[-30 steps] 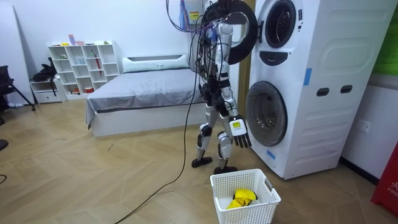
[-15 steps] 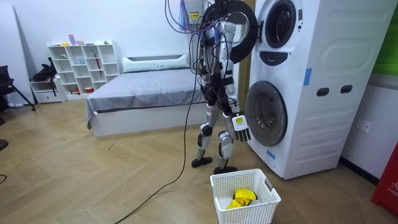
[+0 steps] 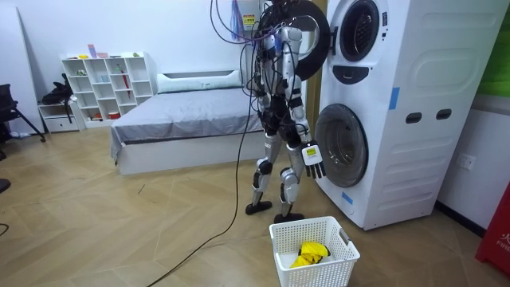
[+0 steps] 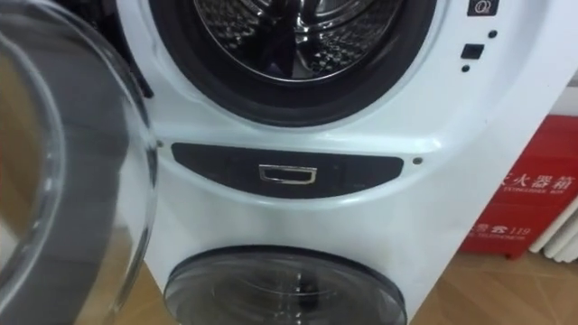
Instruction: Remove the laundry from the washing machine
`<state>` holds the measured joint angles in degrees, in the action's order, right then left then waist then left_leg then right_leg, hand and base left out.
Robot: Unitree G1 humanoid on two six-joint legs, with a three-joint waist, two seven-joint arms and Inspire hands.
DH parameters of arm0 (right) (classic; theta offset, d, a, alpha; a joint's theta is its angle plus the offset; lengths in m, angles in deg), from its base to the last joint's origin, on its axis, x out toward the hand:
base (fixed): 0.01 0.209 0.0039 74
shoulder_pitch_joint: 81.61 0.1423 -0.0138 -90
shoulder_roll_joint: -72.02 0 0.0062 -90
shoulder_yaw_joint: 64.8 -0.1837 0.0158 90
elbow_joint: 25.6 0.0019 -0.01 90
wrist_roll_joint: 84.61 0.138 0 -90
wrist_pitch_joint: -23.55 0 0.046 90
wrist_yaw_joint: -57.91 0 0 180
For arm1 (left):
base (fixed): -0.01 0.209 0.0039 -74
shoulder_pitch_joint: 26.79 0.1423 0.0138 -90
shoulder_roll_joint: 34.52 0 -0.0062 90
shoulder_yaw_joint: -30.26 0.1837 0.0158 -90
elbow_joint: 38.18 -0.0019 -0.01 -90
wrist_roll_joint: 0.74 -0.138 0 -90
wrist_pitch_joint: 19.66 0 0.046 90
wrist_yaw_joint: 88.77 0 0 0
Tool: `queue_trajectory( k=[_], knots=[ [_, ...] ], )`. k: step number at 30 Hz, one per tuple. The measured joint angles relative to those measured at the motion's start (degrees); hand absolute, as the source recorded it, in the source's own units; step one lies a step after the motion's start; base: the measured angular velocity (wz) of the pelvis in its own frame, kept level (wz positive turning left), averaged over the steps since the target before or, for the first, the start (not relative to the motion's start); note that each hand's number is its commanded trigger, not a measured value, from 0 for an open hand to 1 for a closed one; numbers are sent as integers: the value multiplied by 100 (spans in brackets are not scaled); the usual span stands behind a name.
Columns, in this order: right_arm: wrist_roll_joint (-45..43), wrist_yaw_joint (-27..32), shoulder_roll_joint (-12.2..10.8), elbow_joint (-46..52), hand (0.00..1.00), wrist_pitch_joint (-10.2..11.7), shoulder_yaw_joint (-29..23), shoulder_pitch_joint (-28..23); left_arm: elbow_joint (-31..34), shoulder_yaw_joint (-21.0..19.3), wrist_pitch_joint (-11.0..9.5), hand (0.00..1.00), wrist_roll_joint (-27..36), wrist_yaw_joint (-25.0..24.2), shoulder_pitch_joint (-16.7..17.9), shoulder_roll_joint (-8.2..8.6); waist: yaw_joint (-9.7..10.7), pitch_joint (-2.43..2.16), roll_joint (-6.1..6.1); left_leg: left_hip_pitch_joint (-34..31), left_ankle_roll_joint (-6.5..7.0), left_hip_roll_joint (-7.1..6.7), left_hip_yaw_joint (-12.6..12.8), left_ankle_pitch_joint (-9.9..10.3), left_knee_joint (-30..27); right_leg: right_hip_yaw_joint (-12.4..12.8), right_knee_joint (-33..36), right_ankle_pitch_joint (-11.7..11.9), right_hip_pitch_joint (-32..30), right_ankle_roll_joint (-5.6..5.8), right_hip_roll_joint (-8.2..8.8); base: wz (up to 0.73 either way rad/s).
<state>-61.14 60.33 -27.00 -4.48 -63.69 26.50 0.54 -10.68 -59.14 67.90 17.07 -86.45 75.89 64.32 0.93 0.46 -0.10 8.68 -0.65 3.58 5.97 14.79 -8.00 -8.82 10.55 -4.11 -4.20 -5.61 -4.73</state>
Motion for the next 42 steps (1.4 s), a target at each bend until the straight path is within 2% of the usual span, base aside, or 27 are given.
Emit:
queue_trajectory(
  k=[5, 9, 11, 12, 13, 14, 16, 18, 19, 21, 23, 24, 25, 26, 28, 29, 30, 32, 33, 34, 35, 36, 37, 38, 40, 41, 42],
  knots=[
    [-7, -77, -3, -7, 0, -45, 28, -9, -34, -137, 4, 0, -57, -26, -22, 24, 8, 5, -14, 141, -29, 60, 21, 90, -58, 8, 42, -57, 135, -23, -54, -1],
    [-138, -141, -1, 1, 0, -93, 137, 1, -32, -204, -2, 0, -78, -59, 23, -26, -52, 6, 20, 138, -138, 179, 128, 349, -586, 73, 416, -333, 102, -127, -139, -14],
    [-221, -137, 4, 1, 0, -93, 133, -10, -16, -319, -19, 0, -63, -63, 40, -5, -131, 3, 45, -48, -226, 243, 191, 433, -1297, 79, 520, -395, 98, -201, -124, -32],
    [-337, -138, 13, 6, 0, -90, 132, -2, 58, -415, -32, 0, -57, -65, 44, 5, -131, -2, 55, -375, -241, 297, 161, 437, -2015, 82, 528, -419, 116, -234, -120, -11],
    [-439, -144, 19, 4, 0, -85, 68, 0, 138, -450, -56, 0, -65, -69, 42, 2, -110, -9, 26, -660, -252, 380, 148, 377, -2624, 82, 545, -442, 117, -268, -143, -6],
    [-496, -140, 20, 2, 0, -83, 39, 0, 184, -462, -53, 0, -79, -68, 43, 5, -106, -9, 5, -780, -247, 407, 121, 331, -2878, 84, 561, -451, 119, -289, -150, -7],
    [-632, -127, 53, 6, 0, -77, -35, -4, 300, -473, -53, 0, -101, -71, 11, 49, -78, 3, 9, -1116, -288, 536, 40, 88, -3784, 70, 676, -510, 109, -371, -162, -14],
    [-645, -117, 101, 7, 0, -74, -43, 6, 292, -458, -45, 0, -62, -78, 0, 103, -31, 13, -110, -1047, -381, 614, 20, -3, -4382, 49, 745, -554, 112, -412, -191, -5],
    [-662, -114, 100, 7, 0, -71, -46, 12, 286, -426, -44, 0, -59, -81, -1, 102, 24, 25, -121, -980, -391, 620, 17, -4, -4456, 21, 743, -554, 106, -413, -190, 19],
    [-779, -101, 99, 7, 0, 28, -152, 23, 253, -363, -38, 0, -109, -127, -144, 141, 116, 26, -160, -576, -443, 601, -48, 29, -4202, -90, 752, -497, -62, -424, -190, 35],
    [-820, -67, 97, 1, 0, 114, -273, 26, 144, -311, -36, 0, -115, -190, -289, 171, 203, 20, -262, -231, -582, 555, -241, 126, -3555, -258, 722, -430, -187, -425, -197, 47],
    [-843, -50, 110, 0, 0, 176, -327, 60, 147, -193, -36, 0, -127, -199, -390, 181, 247, 55, -349, -17, -628, 514, -399, 219, -3063, -357, 747, -383, -306, -412, -202, 40],
    [-839, -43, 121, -25, 0, 225, -332, 65, 154, -124, -37, 0, -178, -212, -441, 191, 243, 65, -384, 170, -598, 443, -525, 338, -2479, -400, 812, -320, -489, -410, -197, 30],
    [-832, -32, 121, -25, 0, 242, -331, 87, 171, -111, -38, 0, -180, -219, -464, 190, 232, 66, -399, 254, -588, 431, -532, 385, -2204, -419, 833, -295, -573, -403, -193, 13],
    [-849, 27, 129, -18, 0, 306, -327, 179, 180, 7, -46, 0, -359, -247, -564, 165, 182, 47, -426, 461, -496, 374, -585, 606, -1258, -427, 848, -80, -905, -380, -179, 2],
    [-857, 47, 122, -19, 0, 310, -322, 216, 177, 9, -45, 0, -391, -244, -573, 165, 181, 50, -426, 500, -458, 359, -626, 658, -1071, -425, 847, -10, -972, -365, -170, -8],
    [-868, 74, 110, -10, 0, 351, -325, 231, 158, 9, -45, 0, -391, -240, -586, 166, 187, 48, -419, 506, -389, 300, -639, 734, -748, -421, 841, 120, -1108, -330, -138, -6],
    [-846, 112, 108, -4, 0, 355, -319, 214, 78, 21, -45, 0, -376, -237, -600, 163, 198, 51, -375, 485, -148, 132, -608, 791, -465, -382, 769, 385, -1221, -249, -41, -2],
    [-805, 134, 106, 2, 0, 340, -319, 168, 30, 36, -40, 0, -377, -237, -577, 165, 206, 42, -331, 395, 28, 3, -529, 801, -448, -326, 610, 583, -1220, -110, 43, -11],
    [-779, 122, 99, 11, 0, 335, -311, 111, 25, 47, -40, 0, -325, -237, -525, 156, 189, -13, -240, 270, 137, -173, -365, 744, -511, -172, 274, 923, -1173, -15, 124, -21],
    [-753, 116, 102, 24, 0, 335, -314, 112, 24, 46, -39, 0, -254, -236, -461, 157, 181, -30, -217, 210, 194, -250, -311, 702, -539, -87, 72, 1107, -1125, 131, 143, -41],
    [-644, 118, 126, 49, 0, 330, -314, 102, -11, 45, -29, 0, -144, -231, -362, 166, 167, -8, -244, 118, 344, -274, -127, 658, -567, -13, -45, 1306, -1092, 482, 216, -27],
    [-538, 126, 139, 48, 0, 250, -329, 31, -65, 68, 7, 0, -99, -159, -271, 172, 225, -16, -242, 80, 383, -235, 56, 595, -592, -40, 594, 875, -1073, 364, 362, -6],
    [-529, 124, 140, 48, 0, 226, -328, -27, -65, 74, 7, 0, -93, -121, -259, 169, 275, -25, -244, 63, 363, -191, 200, 553, -589, -75, 954, 558, -1036, 325, 471, 47],
    [-539, 137, 178, 10, 0, 152, -340, -220, -110, 102, -29, 0, -27, -63, -314, 188, 356, -18, -226, 85, 135, -12, 804, 398, -512, -34, 2213, -634, -627, 558, 989, 82],
    [-531, 155, 184, -14, 0, 153, -380, -244, -106, 98, -44, 0, 38, -63, -289, 192, 333, -23, -199, 126, 80, -29, 922, 358, -457, -8, 2355, -865, -461, 659, 1107, 51],
    [-538, 187, 198, -58, 0, 155, -380, -241, -109, 5, -48, 0, 123, -64, -223, 181, 300, -58, -64, 189, 4, -91, 1125, 308, -469, 81, 2334, -1240, -209, 867, 1265, -12]
  ],
)
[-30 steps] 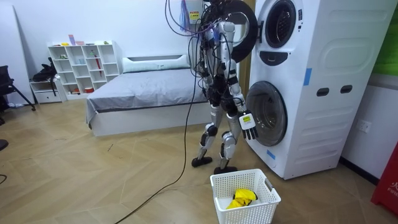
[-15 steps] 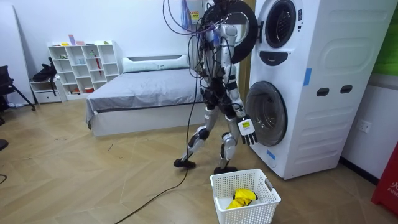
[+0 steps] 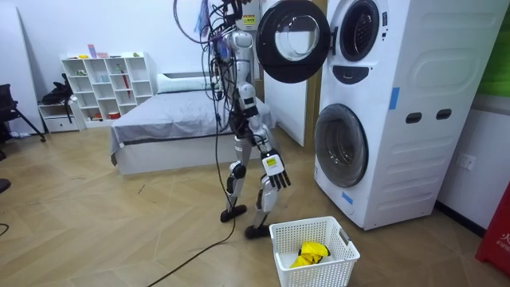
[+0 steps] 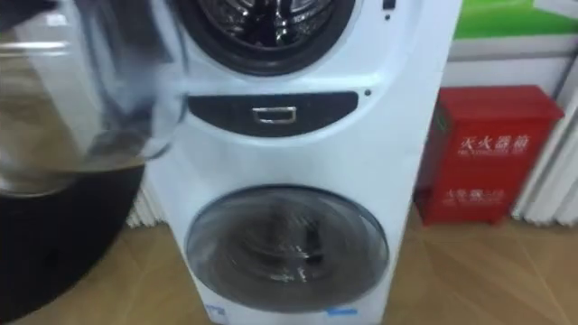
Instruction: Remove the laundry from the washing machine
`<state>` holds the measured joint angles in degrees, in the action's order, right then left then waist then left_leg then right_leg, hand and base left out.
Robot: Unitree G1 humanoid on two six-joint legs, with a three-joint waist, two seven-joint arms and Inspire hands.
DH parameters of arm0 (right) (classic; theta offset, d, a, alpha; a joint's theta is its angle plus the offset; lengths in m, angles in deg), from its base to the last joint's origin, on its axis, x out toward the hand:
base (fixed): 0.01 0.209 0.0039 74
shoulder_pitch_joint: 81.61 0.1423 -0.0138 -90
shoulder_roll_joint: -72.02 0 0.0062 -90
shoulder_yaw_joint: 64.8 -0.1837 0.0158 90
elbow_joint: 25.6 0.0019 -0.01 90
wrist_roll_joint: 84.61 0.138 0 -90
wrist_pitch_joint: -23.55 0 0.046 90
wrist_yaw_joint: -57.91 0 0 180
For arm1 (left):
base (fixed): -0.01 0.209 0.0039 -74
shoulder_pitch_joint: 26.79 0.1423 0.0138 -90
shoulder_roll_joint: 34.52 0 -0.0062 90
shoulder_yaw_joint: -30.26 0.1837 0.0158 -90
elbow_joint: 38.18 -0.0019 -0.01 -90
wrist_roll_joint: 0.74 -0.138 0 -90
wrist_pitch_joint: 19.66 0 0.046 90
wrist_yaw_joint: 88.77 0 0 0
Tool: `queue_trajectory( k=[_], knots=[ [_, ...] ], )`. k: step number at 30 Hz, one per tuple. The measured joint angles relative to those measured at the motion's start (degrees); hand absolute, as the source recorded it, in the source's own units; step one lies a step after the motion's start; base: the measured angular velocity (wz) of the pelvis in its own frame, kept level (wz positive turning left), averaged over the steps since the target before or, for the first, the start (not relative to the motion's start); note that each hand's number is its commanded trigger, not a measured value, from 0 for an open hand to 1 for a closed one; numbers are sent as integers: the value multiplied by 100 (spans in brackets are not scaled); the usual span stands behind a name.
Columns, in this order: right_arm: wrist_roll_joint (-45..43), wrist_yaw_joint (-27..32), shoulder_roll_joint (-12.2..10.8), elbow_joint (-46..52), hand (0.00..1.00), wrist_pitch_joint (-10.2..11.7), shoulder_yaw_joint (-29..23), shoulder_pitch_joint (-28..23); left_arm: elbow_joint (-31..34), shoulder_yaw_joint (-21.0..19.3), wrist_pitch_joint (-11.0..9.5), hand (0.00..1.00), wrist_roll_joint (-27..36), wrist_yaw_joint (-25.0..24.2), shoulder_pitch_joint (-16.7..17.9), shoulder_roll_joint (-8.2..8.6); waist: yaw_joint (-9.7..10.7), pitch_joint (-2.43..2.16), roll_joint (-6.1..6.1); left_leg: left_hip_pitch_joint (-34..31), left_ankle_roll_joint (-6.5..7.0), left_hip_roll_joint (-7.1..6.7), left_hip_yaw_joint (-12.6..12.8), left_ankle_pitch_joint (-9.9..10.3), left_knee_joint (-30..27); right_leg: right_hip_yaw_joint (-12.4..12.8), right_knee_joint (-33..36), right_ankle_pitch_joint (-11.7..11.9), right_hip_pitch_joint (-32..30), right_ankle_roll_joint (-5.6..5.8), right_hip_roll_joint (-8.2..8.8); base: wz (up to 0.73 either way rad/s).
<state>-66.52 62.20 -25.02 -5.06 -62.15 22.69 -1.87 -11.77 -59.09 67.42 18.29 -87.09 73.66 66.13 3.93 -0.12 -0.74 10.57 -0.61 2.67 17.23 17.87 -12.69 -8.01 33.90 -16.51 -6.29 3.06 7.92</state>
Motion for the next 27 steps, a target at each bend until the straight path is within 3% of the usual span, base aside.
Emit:
queue_trajectory(
  k=[1, 3, 4, 6, 8, 11, 14, 15, 17, 19, 20, 21, 23, 25, 27],
  knots=[
    [-20, -11, -7, -49, 0, 16, 2, 87, -45, -176, 6, 0, 169, -5, 48, 0, -148, 23, 39, -32, -18, -138, -39, -15, -89, 231, -302, -164, 67, -119, -50, -35],
    [-54, -2, -5, -108, 0, 85, -2, 133, -96, -365, 27, 0, 412, -2, 107, -14, -268, 13, -67, -35, 22, -122, -229, -75, -56, 344, -716, 89, 191, -190, -297, -54],
    [-69, -32, -41, -99, 0, 112, 1, 128, -91, -617, 22, 0, 509, 21, 111, -34, -292, 18, -48, -29, 31, -73, -259, -120, 25, 355, -987, 269, 298, -229, -438, -38],
    [-90, -81, -48, -95, 0, 112, -40, 126, -20, -885, 12, 0, 675, 82, 106, -58, -287, 34, -39, 5, 34, 4, -193, -154, 106, 342, -1320, 496, 426, -239, -539, -22],
    [-122, -114, -49, -95, 0, 113, -197, 130, 283, -1148, 18, 0, 855, 176, 96, -62, -287, 12, -46, 5, 40, 76, -141, -158, 122, 326, -1538, 627, 510, -226, -584, -11],
    [-209, -131, -38, -49, 0, 121, -375, 104, 1255, -1591, -40, 0, 1419, 407, 41, -128, -404, 23, -9, 64, 39, 95, -120, -161, 182, 321, -1783, 769, 636, -218, -667, -8],
    [-300, -159, -39, 23, 0, 216, -575, 114, 1792, -1909, -123, 0, 1789, 588, -200, -371, -535, 7, -95, 129, 11, 166, -48, -156, 251, 269, -1953, 834, 748, -239, -760, -15],
    [-323, -196, -23, 42, 0, 213, -677, 124, 1987, -1995, -120, 0, 1958, 657, -282, -553, -552, 13, -136, 129, -8, 178, -49, -164, 296, 283, -1987, 838, 744, -244, -786, -6],
    [-524, -260, -11, 121, 0, 214, -947, 33, 2563, -2356, -81, 0, 1963, 786, -324, -736, -589, 23, -184, 134, -26, 190, -57, -178, 313, 317, -2044, 842, 738, -252, -818, -8],
    [-603, -267, 43, 289, 0, 201, -1069, -29, 3079, -2584, -127, 0, 2081, 857, -415, -1079, -603, 29, -296, 121, -37, 190, -117, -188, 311, 300, -2109, 841, 739, -250, -818, -3],
    [-630, -277, 55, 329, 0, 201, -1069, -41, 3186, -2618, -131, 0, 2058, 869, -434, -1150, -603, 24, -315, 104, -37, 184, -142, -188, 313, 295, -2140, 841, 742, -249, -815, 0],
    [-663, -297, 66, 397, 0, 201, -1066, -58, 3407, -2640, -135, 0, 2014, 890, -474, -1243, -588, 46, -364, 106, -37, 180, -226, -188, 317, 268, -2143, 841, 747, -248, -815, 0],
    [-667, -328, 57, 419, 0, 189, -1026, -66, 3727, -2617, -132, 0, 2002, 884, -520, -1284, -565, 44, -424, 107, -36, 175, -348, -188, 318, 207, -2143, 839, 749, -244, -813, 2],
    [-673, -375, 11, 479, 0, 177, -1003, -68, 4264, -2540, -115, 0, 1905, 885, -555, -1285, -483, 38, -447, 73, -35, 179, -646, -189, 319, 105, -2144, 837, 766, -241, -814, 12],
    [-635, -369, 12, 481, 0, 175, -1001, -45, 4753, -2522, -58, 0, 1921, 888, -609, -1291, -449, 42, -431, 65, -35, 186, -699, -189, 331, 78, -2144, 835, 763, -239, -818, 6]
  ],
)
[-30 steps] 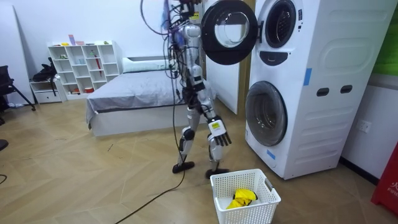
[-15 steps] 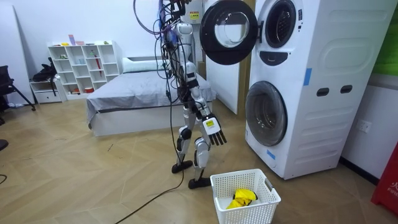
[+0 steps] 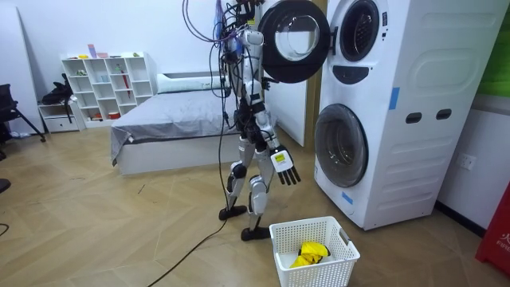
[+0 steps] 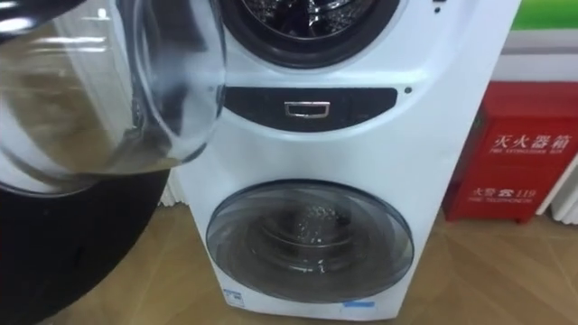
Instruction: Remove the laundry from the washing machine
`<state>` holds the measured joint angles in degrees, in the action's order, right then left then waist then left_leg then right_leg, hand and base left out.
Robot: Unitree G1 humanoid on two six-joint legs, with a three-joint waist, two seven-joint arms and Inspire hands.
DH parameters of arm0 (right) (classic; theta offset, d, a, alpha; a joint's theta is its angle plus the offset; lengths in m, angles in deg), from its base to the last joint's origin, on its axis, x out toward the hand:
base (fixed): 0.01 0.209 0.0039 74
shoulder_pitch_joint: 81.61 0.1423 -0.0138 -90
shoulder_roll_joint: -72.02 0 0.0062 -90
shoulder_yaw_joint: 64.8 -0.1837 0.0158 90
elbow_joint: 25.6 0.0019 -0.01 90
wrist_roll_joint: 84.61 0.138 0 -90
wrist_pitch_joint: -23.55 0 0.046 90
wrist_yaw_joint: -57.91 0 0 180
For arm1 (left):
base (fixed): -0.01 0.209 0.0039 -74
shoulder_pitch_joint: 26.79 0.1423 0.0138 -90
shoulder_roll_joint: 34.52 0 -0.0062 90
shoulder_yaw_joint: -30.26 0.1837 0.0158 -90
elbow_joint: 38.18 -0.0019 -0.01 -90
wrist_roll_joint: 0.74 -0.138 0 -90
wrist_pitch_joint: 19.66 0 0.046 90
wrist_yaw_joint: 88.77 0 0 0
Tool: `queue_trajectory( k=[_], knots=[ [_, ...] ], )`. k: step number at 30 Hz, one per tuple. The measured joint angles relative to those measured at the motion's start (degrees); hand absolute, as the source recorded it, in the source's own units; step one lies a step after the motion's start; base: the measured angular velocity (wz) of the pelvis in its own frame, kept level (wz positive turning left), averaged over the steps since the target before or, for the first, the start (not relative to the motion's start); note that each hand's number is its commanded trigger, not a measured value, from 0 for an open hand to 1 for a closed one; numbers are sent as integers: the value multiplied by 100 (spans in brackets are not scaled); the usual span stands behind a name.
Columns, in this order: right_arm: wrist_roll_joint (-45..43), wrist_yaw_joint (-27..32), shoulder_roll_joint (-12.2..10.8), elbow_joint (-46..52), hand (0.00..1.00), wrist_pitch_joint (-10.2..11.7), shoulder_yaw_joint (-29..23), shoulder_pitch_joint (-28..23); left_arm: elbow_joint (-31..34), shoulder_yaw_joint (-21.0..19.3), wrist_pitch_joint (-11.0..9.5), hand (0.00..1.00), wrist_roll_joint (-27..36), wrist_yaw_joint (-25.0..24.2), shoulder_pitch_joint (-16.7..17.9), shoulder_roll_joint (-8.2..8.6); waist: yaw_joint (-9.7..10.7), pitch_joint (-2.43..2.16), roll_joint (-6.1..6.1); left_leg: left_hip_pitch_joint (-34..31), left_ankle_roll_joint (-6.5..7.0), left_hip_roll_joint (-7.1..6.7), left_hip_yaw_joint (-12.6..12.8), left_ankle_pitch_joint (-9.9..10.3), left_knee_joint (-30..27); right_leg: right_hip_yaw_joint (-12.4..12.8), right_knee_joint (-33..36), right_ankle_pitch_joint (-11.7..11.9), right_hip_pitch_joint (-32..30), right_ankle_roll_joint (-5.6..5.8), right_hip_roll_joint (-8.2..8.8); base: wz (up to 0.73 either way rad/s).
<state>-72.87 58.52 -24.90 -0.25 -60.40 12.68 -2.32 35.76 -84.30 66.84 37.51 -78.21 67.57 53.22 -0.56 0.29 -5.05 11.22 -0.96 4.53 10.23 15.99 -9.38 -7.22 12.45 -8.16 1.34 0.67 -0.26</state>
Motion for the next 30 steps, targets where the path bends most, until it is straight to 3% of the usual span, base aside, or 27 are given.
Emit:
queue_trajectory(
  k=[2, 9, 11, 14, 17, 19, 20, 22, 25, 28, 30],
  knots=[
    [-48, -17, 6, 3, 0, 0, -2, 17, 350, -1, 26, 0, -7, -2, -152, -70, 1, -2, 10, 3, 0, 3, 21, 0, 0, 2, -7, 0, 8, 0, -7, -2],
    [-379, -79, 0, 97, 0, -233, -4, -69, 916, -6, 261, 0, -17, -1, -1280, -794, 6, 4, -34, -35, 0, -19, 58, 0, -1, 71, -84, 2, -14, -3, -11, -3],
    [-400, -87, 0, 90, 0, -256, 2, -75, 1014, -8, 271, 0, -18, -81, -1582, -848, 14, 14, -59, -60, 0, -21, 60, 0, -1, 70, -79, 4, -40, -6, -10, -2],
    [-476, -159, 6, 79, 0, -366, 19, -31, 1303, 235, 321, 0, -90, -237, -1694, -829, 221, 15, -66, -75, -1, -16, 46, -1, -14, 18, -76, 3, -32, -5, 0, 8],
    [-479, -258, 10, 9, 0, -450, 263, 131, 1758, 828, 343, 0, -525, -547, -1674, -513, 362, 52, 54, -65, 1, -17, 37, -2, -12, -30, -69, 3, -20, -4, 11, 10],
    [-481, -289, -3, -23, 0, -491, 623, 212, 2161, 1147, 343, 0, -911, -551, -1515, 13, 411, 49, 224, -123, 1, -17, 13, -2, -14, -96, -101, 11, -21, 5, 27, 26],
    [-469, -295, -18, -62, 0, -491, 696, 250, 2240, 1273, 344, 0, -1024, -557, -1460, 159, 445, 49, 238, -152, 2, -17, -22, -2, -18, -140, -125, 23, -14, 15, 34, 39],
    [-410, -326, -97, -266, 0, -521, 918, 497, 2471, 1878, 341, 0, -1147, -610, -1324, 782, 568, 47, 370, -211, 39, -40, -142, -24, -25, -267, -196, 66, 30, 41, 79, 37],
    [-435, -373, -118, -285, 0, -536, 1140, 730, 2492, 2597, 513, 0, -1155, -746, -1239, 1044, 693, 42, 383, -236, 71, -73, -150, -43, -30, -297, -283, 129, 69, 61, 113, 8],
    [-434, -452, -151, -403, 0, -533, 1348, 924, 2498, 2862, 520, 0, -1212, -786, -1242, 1240, 846, 31, 302, -269, 106, -113, -153, -67, -25, -299, -366, 156, 87, 74, 142, 3],
    [-373, -456, -168, -465, 0, -550, 1502, 993, 2498, 3049, 525, 0, -1187, -801, -1248, 1253, 869, 31, 282, -263, 110, -115, -153, -71, -20, -282, -377, 162, 93, 75, 139, -2]
  ],
)
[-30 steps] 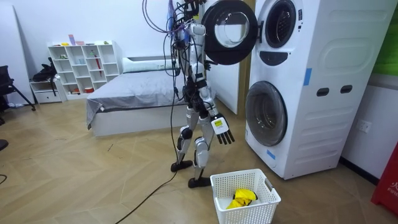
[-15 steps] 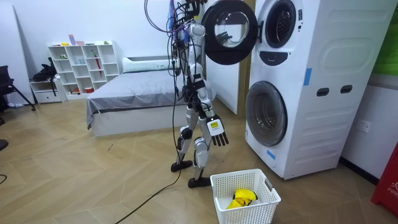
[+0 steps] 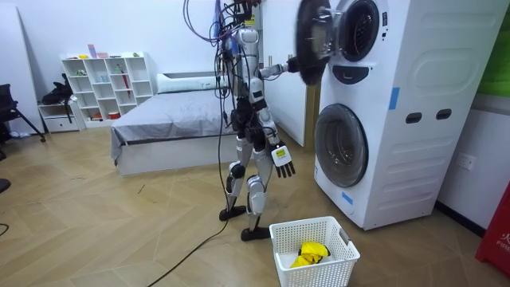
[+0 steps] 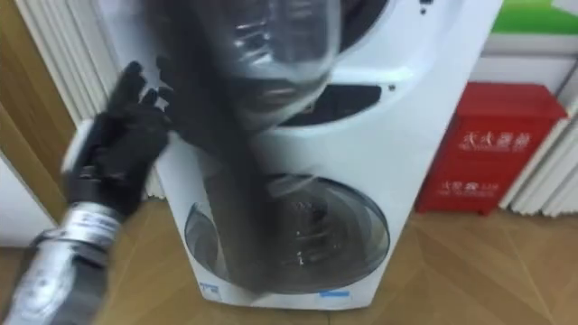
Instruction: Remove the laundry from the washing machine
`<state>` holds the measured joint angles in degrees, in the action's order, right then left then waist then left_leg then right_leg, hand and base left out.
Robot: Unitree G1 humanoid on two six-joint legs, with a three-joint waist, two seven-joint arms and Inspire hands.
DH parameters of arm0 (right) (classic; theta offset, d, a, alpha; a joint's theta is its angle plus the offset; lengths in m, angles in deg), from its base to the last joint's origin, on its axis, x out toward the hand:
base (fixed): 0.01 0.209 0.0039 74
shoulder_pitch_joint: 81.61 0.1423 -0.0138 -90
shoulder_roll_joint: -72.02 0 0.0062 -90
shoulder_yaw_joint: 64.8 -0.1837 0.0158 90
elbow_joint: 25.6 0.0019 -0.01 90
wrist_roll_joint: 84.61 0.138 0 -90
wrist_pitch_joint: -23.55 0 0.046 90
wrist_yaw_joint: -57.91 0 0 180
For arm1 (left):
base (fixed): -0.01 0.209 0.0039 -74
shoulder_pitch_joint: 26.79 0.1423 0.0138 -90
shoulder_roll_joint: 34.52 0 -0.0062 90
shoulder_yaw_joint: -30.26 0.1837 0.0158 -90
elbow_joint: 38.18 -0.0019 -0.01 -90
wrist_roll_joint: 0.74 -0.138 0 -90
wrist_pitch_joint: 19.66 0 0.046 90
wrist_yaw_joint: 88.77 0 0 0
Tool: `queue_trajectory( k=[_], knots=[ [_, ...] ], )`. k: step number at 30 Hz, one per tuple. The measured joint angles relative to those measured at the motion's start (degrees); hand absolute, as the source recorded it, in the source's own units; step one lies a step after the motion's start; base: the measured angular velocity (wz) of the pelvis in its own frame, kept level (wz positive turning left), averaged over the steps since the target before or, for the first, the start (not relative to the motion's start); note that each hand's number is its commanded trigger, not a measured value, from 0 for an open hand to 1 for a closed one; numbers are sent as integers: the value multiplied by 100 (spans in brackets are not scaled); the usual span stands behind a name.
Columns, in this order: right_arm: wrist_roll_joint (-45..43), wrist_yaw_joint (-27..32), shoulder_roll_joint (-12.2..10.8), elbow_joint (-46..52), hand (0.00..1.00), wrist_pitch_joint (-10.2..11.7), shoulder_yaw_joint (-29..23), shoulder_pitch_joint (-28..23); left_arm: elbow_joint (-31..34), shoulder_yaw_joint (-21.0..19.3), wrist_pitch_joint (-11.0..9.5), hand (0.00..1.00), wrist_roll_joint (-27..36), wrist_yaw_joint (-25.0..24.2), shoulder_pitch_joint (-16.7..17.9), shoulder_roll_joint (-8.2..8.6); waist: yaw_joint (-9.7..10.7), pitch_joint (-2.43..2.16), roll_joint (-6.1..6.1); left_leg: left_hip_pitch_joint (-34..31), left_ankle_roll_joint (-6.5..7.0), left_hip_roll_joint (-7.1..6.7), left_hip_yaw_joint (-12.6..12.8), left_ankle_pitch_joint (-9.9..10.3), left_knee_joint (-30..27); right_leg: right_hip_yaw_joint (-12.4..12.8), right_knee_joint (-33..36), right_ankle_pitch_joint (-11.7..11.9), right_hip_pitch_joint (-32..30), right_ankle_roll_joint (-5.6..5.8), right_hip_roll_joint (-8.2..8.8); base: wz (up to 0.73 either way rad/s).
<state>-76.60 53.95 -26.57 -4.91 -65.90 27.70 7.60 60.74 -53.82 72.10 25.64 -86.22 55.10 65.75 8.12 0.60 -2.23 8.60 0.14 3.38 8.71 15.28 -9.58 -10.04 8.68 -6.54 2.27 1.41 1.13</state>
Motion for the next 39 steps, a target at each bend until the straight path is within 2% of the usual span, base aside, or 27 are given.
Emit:
queue_trajectory(
  k=[2, 5, 7, 9, 12, 17, 20, 23, 24, 25, 27, 29, 31, 34, 36, 37, 39],
  knots=[
    [49, -36, -3, -2, 0, -28, 128, 54, 0, 282, 44, 0, 2, -121, -2, 11, 9, 1, 4, 11, 0, 3, 10, 0, 8, 43, 1, 1, -4, -1, -10, -6],
    [65, -86, -44, 4, 0, -67, 265, 143, -3, 896, 271, 0, -1, -489, -4, -6, 111, 7, 12, 19, 0, 3, 54, 0, 20, 75, -1, 1, -8, -1, -22, -12],
    [71, -87, -96, 17, 0, -70, 296, 164, -21, 1286, 460, 0, 41, -744, -2, -2, 149, 33, 40, 60, 0, 8, 84, 0, 20, 188, -1, 7, -20, -11, -50, -29],
    [128, -56, -132, 12, 0, -72, 298, 156, -92, 1462, 487, 0, 105, -869, 0, -5, 196, 56, 74, 89, 0, 20, 116, 0, 19, 233, -2, 14, -23, -22, -68, -23],
    [187, -23, -177, 14, 0, -70, 292, 154, -307, 1518, 493, 0, 28, -1059, 10, -31, 260, 74, 104, 101, 0, 38, 241, 0, 19, 323, -3, 18, -51, -29, -99, -18],
    [325, 7, -177, 31, 0, -90, 299, 150, -931, 1495, 526, 0, -82, -1079, 141, -157, 237, 63, 113, 70, -1, 70, 309, 0, 18, 352, 11, 26, -125, -41, -132, -5],
    [427, 8, -168, 69, 0, -116, 299, 72, -1518, 1458, 521, 0, -312, -1083, 360, -189, 95, 36, 131, 107, -11, 106, 328, -6, 17, 345, 9, 29, -90, -50, -171, -8],
    [558, 22, -147, 75, 0, -111, 296, -56, -2589, 1424, 343, 0, -629, -1049, 776, -256, -69, 12, 139, 237, -19, 138, 325, -11, 30, 356, 1, 19, 10, -71, -225, -14],
    [564, 29, -146, 77, 0, -105, 296, -89, -3088, 1346, 299, 0, -857, -990, 1034, -296, -88, 8, 151, 308, -20, 154, 296, -11, 28, 350, -12, 8, 77, -86, -243, -11],
    [568, 40, -147, 90, 0, -64, 292, -141, -3587, 1203, 294, 0, -1088, -891, 1278, -301, -102, -34, 154, 312, -21, 178, 313, -11, 23, 328, -8, 8, 85, -87, -266, -5],
    [545, 82, -144, 213, 0, -10, 240, -286, -4267, 891, 241, 0, -1388, -725, 1584, -307, -234, -49, 189, 339, -23, 199, 330, -12, 25, 357, -11, 3, 79, -95, -304, -11],
    [634, 132, -131, 225, 0, 71, 250, -394, -4976, 545, 101, 0, -1482, -480, 1838, -321, -385, -41, 207, 388, -24, 214, 303, -13, 23, 260, -20, -5, 127, -109, -316, -10],
    [821, 174, -130, 250, 0, 136, 248, -506, -5644, 108, -114, 0, -1479, -129, 2157, -338, -451, -39, 216, 412, -27, 215, 288, -11, 23, 165, -100, -5, 200, -109, -314, 6],
    [881, 181, -131, 173, 0, 147, 247, -502, -6375, -162, -327, 0, -1479, 270, 2343, -331, -538, -21, 203, 417, -27, 213, 260, -11, 25, 38, -115, -5, 231, -109, -300, 6],
    [867, 161, -139, 178, 0, 225, 243, -561, -6425, -307, -389, 0, -1477, 395, 2495, -300, -552, -16, 208, 428, -27, 208, 209, -11, 31, 31, -120, -6, 258, -108, -292, 14],
    [867, 133, -139, 178, 0, 269, 247, -583, -6461, -360, -450, 0, -1473, 461, 2526, -245, -590, -1, 192, 430, -27, 202, 208, -11, 31, 30, -122, -6, 262, -108, -287, 6],
    [867, 114, -144, 175, 0, 271, 250, -609, -6499, -460, -497, 0, -1474, 480, 2520, -200, -661, 0, 198, 442, -27, 197, 207, -11, 31, 25, -123, -5, 265, -108, -286, -8]
  ],
)
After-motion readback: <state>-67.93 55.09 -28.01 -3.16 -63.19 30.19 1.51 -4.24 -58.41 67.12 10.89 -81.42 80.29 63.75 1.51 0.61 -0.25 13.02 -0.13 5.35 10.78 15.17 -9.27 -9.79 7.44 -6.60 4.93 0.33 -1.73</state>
